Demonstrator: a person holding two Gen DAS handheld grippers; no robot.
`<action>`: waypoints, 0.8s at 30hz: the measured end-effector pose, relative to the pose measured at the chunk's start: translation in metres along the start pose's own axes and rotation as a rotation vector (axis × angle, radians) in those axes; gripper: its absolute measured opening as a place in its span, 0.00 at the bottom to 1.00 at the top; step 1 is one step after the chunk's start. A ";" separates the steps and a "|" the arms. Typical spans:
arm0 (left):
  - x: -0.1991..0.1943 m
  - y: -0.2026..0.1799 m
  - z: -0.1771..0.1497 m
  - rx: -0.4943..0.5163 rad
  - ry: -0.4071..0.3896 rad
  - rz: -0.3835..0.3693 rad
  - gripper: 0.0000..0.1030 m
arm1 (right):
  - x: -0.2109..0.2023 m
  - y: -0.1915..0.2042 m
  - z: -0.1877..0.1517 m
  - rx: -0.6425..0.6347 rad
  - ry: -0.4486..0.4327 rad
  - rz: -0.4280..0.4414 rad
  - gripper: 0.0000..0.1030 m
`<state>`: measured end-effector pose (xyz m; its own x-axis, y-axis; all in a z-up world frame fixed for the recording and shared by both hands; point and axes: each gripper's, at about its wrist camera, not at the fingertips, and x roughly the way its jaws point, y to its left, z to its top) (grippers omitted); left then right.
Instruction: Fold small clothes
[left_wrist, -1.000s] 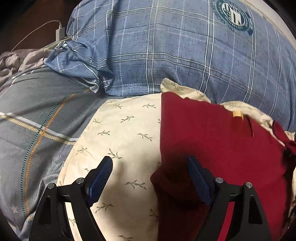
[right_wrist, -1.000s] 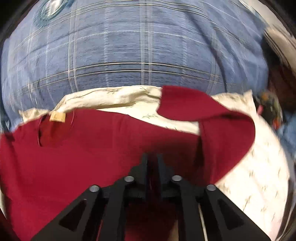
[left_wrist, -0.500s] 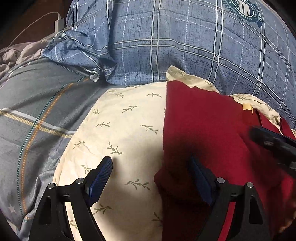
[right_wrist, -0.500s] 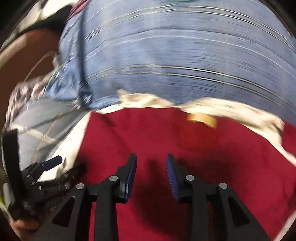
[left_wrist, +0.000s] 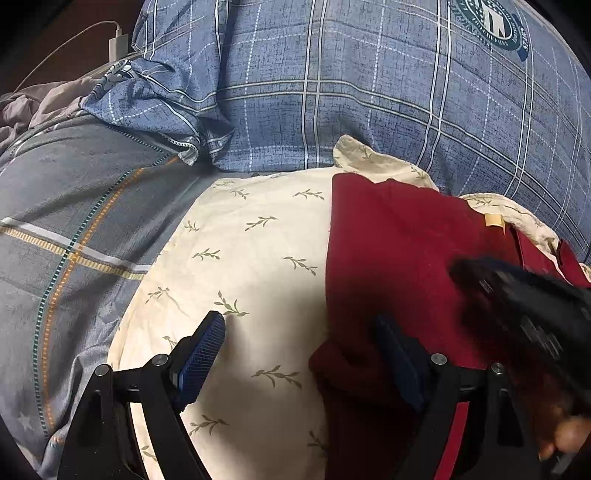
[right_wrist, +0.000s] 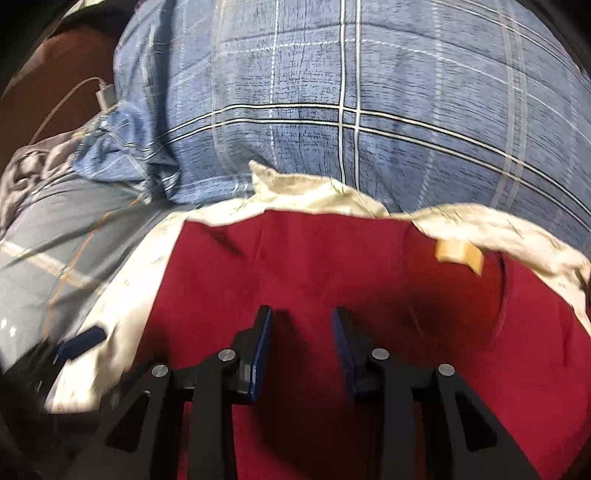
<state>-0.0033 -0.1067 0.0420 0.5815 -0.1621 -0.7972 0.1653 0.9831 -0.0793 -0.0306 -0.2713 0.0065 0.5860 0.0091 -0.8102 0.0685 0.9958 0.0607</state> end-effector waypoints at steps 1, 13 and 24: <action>-0.002 0.000 -0.001 -0.002 -0.005 -0.003 0.80 | -0.007 -0.002 -0.006 -0.004 -0.005 -0.009 0.33; -0.050 -0.008 -0.018 0.044 -0.117 -0.049 0.80 | -0.072 -0.079 -0.067 0.110 -0.070 -0.283 0.43; -0.053 -0.028 -0.033 0.117 -0.090 -0.131 0.80 | -0.089 -0.136 -0.085 0.213 -0.064 -0.284 0.48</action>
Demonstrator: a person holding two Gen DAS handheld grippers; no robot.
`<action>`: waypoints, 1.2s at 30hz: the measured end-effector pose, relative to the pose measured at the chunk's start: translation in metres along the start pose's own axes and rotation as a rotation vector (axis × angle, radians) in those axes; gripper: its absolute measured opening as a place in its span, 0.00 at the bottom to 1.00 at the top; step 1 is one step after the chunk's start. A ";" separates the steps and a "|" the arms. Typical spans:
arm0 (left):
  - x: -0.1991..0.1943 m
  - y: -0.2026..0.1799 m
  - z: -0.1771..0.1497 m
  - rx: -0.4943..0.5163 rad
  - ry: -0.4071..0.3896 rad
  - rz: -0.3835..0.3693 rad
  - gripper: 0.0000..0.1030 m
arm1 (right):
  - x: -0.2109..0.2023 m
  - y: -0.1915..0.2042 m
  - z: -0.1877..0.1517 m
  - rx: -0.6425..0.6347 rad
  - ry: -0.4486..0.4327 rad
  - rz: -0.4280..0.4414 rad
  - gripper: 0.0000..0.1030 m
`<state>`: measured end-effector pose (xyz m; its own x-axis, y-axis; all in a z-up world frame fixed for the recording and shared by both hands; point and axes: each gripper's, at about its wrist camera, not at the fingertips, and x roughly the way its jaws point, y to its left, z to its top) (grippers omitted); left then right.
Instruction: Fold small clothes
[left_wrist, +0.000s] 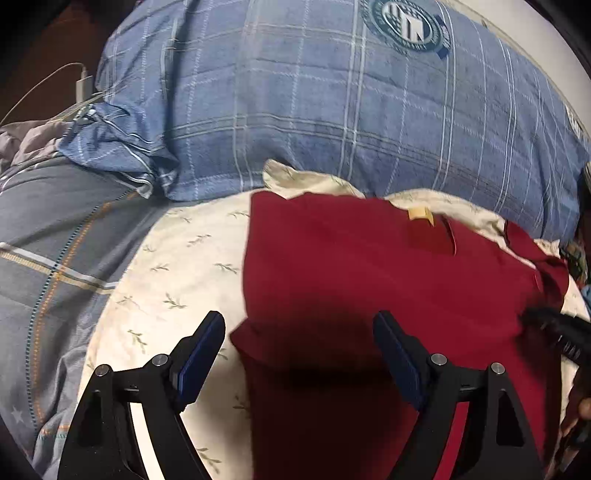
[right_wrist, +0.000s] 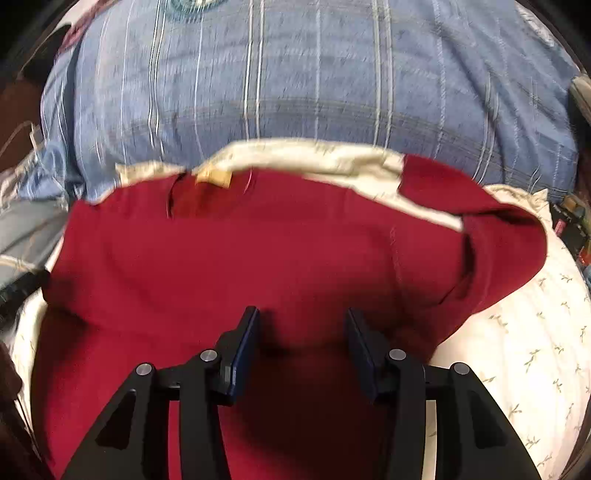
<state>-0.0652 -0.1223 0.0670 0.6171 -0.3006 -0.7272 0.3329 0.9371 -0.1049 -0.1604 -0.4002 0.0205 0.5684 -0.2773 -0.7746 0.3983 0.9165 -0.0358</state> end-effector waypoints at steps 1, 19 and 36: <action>0.002 -0.002 0.001 0.006 0.005 0.003 0.80 | 0.002 -0.006 0.003 0.022 -0.006 -0.010 0.49; 0.025 -0.012 0.004 0.041 0.057 0.032 0.80 | 0.028 -0.157 0.072 0.519 0.020 0.118 0.58; 0.034 -0.018 0.003 0.066 0.059 0.057 0.80 | 0.111 -0.175 0.075 0.736 0.095 0.134 0.07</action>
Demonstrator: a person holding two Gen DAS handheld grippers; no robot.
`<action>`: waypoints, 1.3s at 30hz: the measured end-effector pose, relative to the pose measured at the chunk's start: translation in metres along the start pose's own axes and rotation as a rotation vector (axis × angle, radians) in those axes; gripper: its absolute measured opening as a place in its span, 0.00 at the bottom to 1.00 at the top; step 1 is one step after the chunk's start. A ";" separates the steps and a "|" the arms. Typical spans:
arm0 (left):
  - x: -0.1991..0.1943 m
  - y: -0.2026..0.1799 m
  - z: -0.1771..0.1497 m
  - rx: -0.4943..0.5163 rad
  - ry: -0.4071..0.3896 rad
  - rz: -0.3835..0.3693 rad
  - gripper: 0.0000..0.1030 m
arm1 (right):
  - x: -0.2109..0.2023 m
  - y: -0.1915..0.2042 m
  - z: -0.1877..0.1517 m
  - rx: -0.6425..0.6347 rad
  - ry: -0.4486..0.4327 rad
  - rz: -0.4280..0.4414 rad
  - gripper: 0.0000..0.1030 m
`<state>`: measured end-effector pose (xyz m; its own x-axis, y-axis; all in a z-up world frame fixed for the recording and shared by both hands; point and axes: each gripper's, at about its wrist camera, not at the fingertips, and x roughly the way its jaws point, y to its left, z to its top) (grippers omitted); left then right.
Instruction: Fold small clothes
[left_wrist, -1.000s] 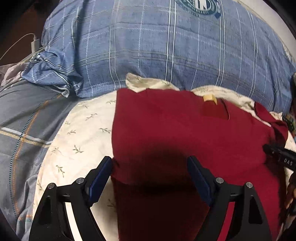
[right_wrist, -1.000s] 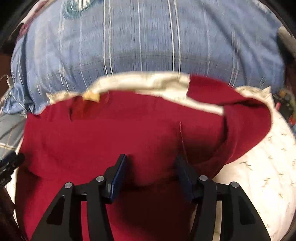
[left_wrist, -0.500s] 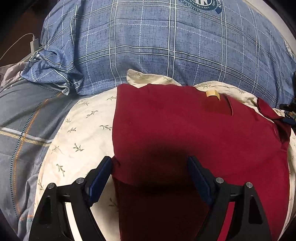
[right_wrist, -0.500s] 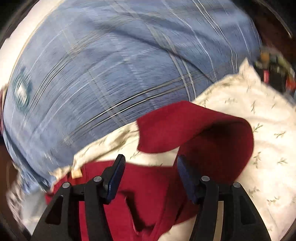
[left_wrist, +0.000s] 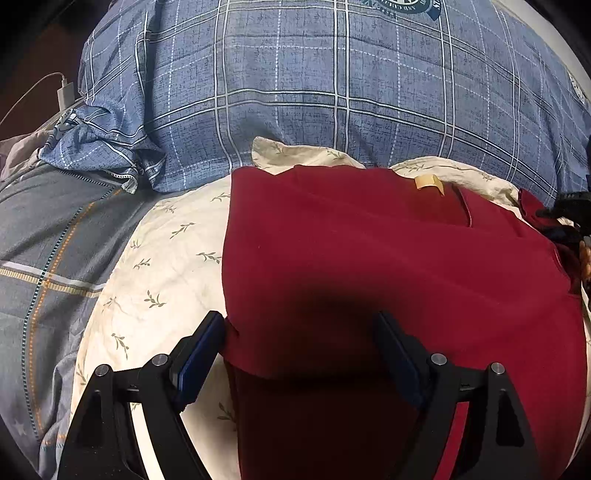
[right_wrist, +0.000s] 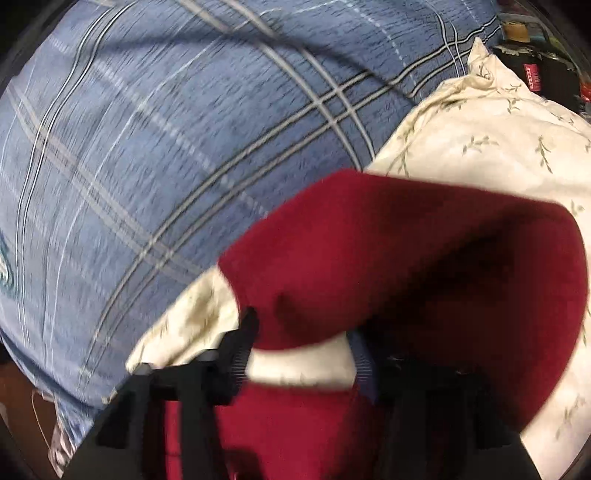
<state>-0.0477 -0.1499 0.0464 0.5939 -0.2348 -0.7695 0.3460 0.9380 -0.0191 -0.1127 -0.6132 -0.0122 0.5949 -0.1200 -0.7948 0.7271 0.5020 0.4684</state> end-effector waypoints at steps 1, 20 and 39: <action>0.000 0.000 0.000 0.001 0.001 0.000 0.80 | 0.000 -0.002 0.001 -0.006 0.004 0.005 0.03; -0.062 0.076 0.006 -0.229 -0.147 -0.031 0.80 | -0.130 0.242 -0.181 -0.926 0.402 0.470 0.03; -0.048 0.075 0.011 -0.173 -0.136 -0.107 0.80 | -0.137 0.136 -0.154 -0.806 0.097 0.115 0.54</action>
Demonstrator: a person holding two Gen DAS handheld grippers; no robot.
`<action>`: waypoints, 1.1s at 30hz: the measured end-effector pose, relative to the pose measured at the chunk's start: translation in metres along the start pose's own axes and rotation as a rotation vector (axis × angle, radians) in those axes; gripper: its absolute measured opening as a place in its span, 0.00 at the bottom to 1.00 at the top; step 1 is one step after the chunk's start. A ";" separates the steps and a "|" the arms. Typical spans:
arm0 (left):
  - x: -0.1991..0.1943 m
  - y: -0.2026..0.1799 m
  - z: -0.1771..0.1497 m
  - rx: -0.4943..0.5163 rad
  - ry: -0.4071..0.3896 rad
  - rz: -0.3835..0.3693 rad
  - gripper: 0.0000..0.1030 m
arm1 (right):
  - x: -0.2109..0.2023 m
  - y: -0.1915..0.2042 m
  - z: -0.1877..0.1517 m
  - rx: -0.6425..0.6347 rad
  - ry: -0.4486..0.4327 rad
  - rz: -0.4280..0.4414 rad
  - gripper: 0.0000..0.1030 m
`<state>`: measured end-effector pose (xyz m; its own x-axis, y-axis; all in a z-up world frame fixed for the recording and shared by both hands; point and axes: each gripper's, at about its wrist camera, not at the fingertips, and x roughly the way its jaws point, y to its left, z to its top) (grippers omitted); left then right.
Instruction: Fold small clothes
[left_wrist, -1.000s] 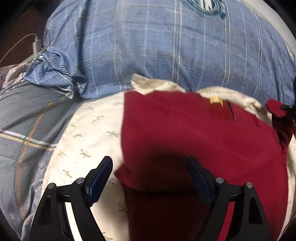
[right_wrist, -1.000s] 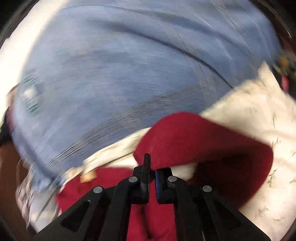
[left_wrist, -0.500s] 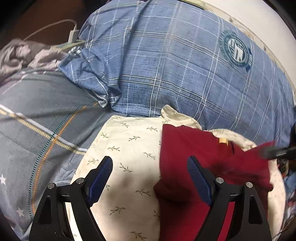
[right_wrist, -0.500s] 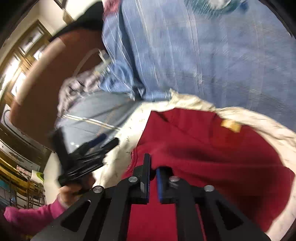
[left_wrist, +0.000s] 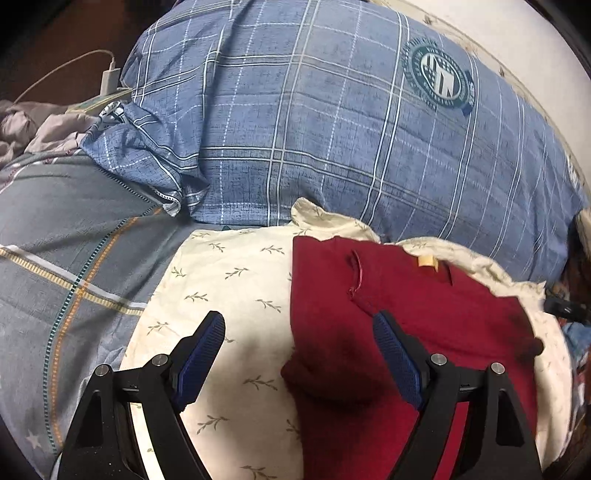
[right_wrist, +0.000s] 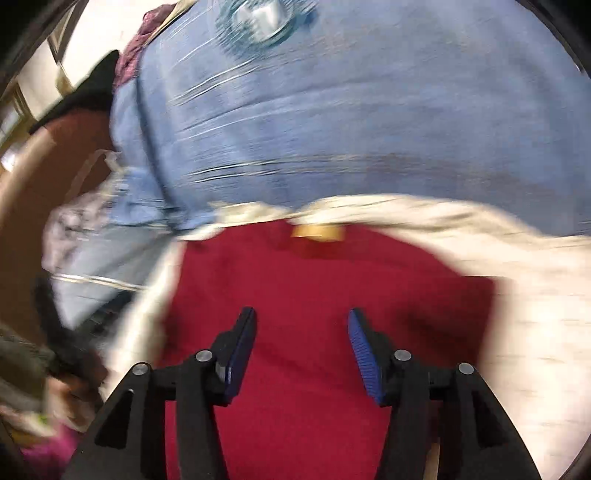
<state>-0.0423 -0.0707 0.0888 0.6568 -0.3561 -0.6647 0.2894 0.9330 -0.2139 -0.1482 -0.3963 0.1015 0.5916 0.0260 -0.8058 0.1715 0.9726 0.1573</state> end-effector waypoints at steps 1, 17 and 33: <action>0.001 -0.002 0.000 0.000 0.002 0.004 0.80 | -0.006 -0.009 -0.009 -0.004 -0.003 -0.029 0.54; 0.020 -0.005 -0.003 -0.053 0.043 0.038 0.80 | 0.020 -0.054 -0.069 -0.082 0.073 -0.307 0.09; 0.018 0.005 0.000 -0.068 0.061 0.065 0.80 | 0.071 0.129 -0.009 -0.226 -0.007 0.150 0.53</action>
<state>-0.0289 -0.0729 0.0760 0.6285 -0.2932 -0.7204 0.1986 0.9560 -0.2159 -0.0907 -0.2666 0.0594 0.6023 0.1728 -0.7793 -0.0979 0.9849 0.1427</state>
